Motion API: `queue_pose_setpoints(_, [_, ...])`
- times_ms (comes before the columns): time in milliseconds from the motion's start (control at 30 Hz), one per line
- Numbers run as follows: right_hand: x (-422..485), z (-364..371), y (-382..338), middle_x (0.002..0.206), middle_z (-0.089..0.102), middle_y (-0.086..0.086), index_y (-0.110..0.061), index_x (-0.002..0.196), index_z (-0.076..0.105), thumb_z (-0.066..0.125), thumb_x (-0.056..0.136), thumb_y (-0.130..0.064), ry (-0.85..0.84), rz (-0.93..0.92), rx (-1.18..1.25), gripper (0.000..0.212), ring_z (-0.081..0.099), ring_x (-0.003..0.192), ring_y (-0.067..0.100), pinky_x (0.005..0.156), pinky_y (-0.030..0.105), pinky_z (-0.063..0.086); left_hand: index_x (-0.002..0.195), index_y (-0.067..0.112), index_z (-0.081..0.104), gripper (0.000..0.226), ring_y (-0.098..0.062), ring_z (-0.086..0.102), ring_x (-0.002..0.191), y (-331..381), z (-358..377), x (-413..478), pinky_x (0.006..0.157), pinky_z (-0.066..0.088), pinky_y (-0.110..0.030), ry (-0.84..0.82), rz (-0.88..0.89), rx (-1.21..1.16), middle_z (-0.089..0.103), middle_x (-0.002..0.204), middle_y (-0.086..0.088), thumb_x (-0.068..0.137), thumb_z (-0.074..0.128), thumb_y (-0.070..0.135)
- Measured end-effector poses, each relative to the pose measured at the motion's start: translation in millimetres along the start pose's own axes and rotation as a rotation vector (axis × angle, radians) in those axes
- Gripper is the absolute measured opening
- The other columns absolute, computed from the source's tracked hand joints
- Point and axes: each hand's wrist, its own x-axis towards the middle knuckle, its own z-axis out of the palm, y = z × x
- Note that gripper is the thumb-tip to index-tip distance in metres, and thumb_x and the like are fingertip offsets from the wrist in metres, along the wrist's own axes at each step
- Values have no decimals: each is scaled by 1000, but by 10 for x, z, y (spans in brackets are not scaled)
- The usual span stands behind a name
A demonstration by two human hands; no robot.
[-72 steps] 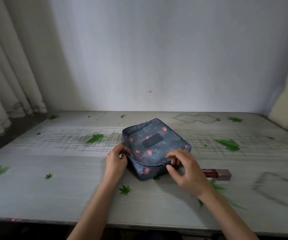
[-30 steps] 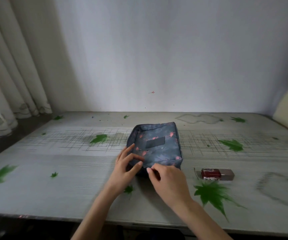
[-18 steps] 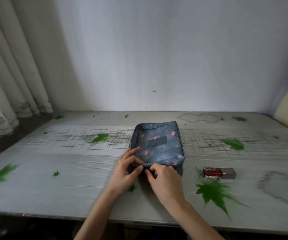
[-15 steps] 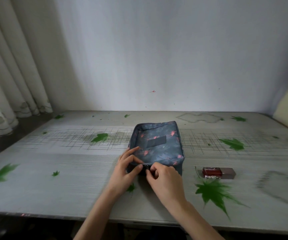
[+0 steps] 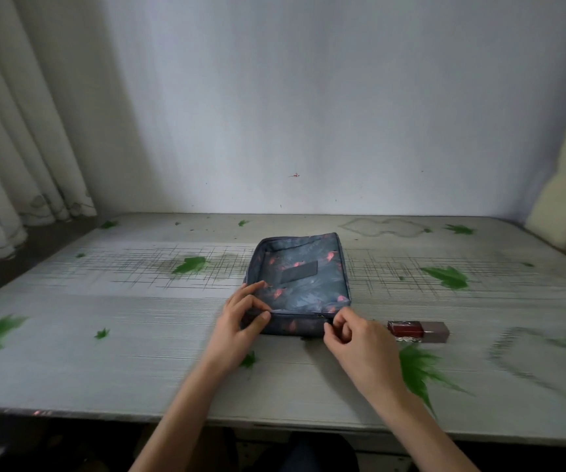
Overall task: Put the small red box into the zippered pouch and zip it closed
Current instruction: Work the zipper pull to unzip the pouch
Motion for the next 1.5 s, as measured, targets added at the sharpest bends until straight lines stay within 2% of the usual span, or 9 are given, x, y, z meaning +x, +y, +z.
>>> queue_pose_setpoints(100, [-1,-62,99,40,33,-11,-24,60,41,68,76,-23,13,20,2,31,35,39,5,43,20,26,74,19,59,15,-15,42,122,-16,-7,11,95,33,-23,-1,5,11,46,130,6,82,60,6])
queue_pose_setpoints(167, [-7,-98,156,36,31,-10,-24,59,39,68,74,-22,24,27,6,33,33,34,-1,41,10,18,74,20,58,17,-17,42,122,-14,-7,13,98,34,-31,-3,7,3,47,130,5,82,60,5])
queue_pose_setpoints(333, [10,-127,276,38,35,-7,-27,59,38,68,75,-23,17,51,20,34,36,36,0,40,10,16,77,17,60,13,-18,40,123,24,5,-5,102,32,-33,5,3,6,48,128,6,83,60,5])
queue_pose_setpoints(567, [56,-129,333,62,58,-6,-23,71,47,62,83,-23,-77,34,157,19,50,50,3,49,20,37,85,19,65,6,-6,37,123,205,96,14,113,2,-31,79,180,287,52,121,12,79,65,19])
queue_pose_setpoints(767, [66,-112,324,69,64,-2,-21,74,53,65,80,-28,-76,52,278,15,47,47,2,50,25,40,87,22,63,8,-4,49,113,394,342,92,113,13,-31,4,297,325,62,115,11,79,64,26])
queue_pose_setpoints(967, [98,-97,340,68,62,-3,-19,71,56,66,78,-18,-63,84,315,12,51,55,11,59,38,48,93,21,62,21,-5,53,109,485,554,156,107,18,-21,-48,329,362,64,111,13,76,67,32])
queue_pose_setpoints(1133, [103,-115,339,65,60,-7,-22,71,55,64,79,-18,-74,76,330,13,52,55,7,56,32,46,92,19,62,18,-11,56,108,504,617,189,95,32,-23,-63,297,370,64,111,10,76,67,27])
queue_pose_setpoints(1267, [126,-166,355,58,54,-12,-23,70,53,63,79,-21,-104,64,262,13,45,46,3,46,23,34,86,19,63,11,-13,58,103,494,625,188,92,41,-32,-60,275,366,65,109,10,78,66,25])
queue_pose_setpoints(1500, [241,-237,417,78,64,-6,-21,76,58,63,80,-23,-95,66,81,7,49,60,10,50,23,36,82,19,64,7,-13,59,98,488,647,183,87,46,-38,-44,257,354,66,107,11,79,66,26])
